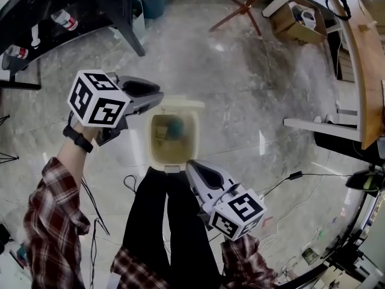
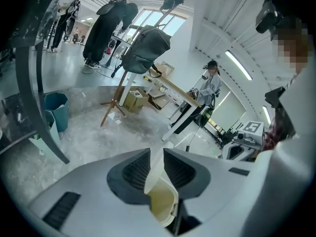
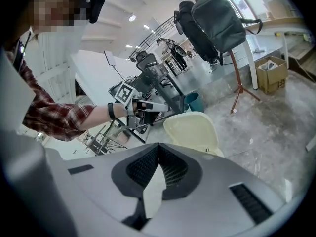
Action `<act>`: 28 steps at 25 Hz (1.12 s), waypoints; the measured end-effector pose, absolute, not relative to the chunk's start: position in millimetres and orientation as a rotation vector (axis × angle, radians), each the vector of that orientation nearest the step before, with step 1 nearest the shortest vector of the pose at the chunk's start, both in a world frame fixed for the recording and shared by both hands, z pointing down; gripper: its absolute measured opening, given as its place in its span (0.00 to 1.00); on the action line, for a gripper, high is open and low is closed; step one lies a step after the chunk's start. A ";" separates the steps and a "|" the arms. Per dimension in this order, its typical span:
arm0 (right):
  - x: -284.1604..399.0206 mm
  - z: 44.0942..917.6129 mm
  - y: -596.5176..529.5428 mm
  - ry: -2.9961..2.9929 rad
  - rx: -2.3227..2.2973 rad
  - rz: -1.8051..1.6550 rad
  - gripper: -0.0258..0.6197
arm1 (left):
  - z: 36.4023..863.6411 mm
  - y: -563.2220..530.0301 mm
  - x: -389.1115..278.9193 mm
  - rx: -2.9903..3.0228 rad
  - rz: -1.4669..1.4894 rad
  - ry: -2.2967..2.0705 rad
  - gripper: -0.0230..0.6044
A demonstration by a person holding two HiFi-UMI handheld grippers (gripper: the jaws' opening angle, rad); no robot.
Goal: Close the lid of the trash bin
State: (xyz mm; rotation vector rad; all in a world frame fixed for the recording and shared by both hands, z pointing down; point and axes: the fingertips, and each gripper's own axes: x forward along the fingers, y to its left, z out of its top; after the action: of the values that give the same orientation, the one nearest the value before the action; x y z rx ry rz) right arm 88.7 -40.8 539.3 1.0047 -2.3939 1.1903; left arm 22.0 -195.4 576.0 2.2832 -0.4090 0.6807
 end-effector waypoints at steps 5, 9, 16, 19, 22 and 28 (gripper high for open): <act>89.9 541.6 -39.9 -2.393 1.005 1.194 0.06 | 589.3 -194.5 24.9 2.255 0.767 -0.321 0.16; 88.8 542.1 -34.3 -2.384 0.997 1.208 0.06 | 601.2 -190.2 26.7 2.229 0.840 -0.265 0.16; 86.6 542.4 -28.1 -2.388 0.990 1.228 0.06 | 603.2 -177.0 29.6 2.168 0.783 -0.187 0.16; 87.6 537.4 -28.8 -2.400 1.001 1.227 0.06 | 603.0 -161.4 31.4 2.148 0.740 -0.154 0.16; 91.2 532.6 -28.5 -2.402 1.017 1.221 0.06 | 605.4 -133.4 34.7 2.145 0.747 -0.093 0.16; 97.3 524.5 -26.5 -2.396 1.056 1.232 0.06 | 617.8 -73.6 40.8 2.168 0.787 -0.069 0.15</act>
State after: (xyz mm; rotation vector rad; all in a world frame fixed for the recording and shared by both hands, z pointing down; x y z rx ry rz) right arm 97.3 -26.5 524.5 1.0557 -2.3960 1.2325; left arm 40.8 -73.6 617.8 2.1676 -0.0686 0.7865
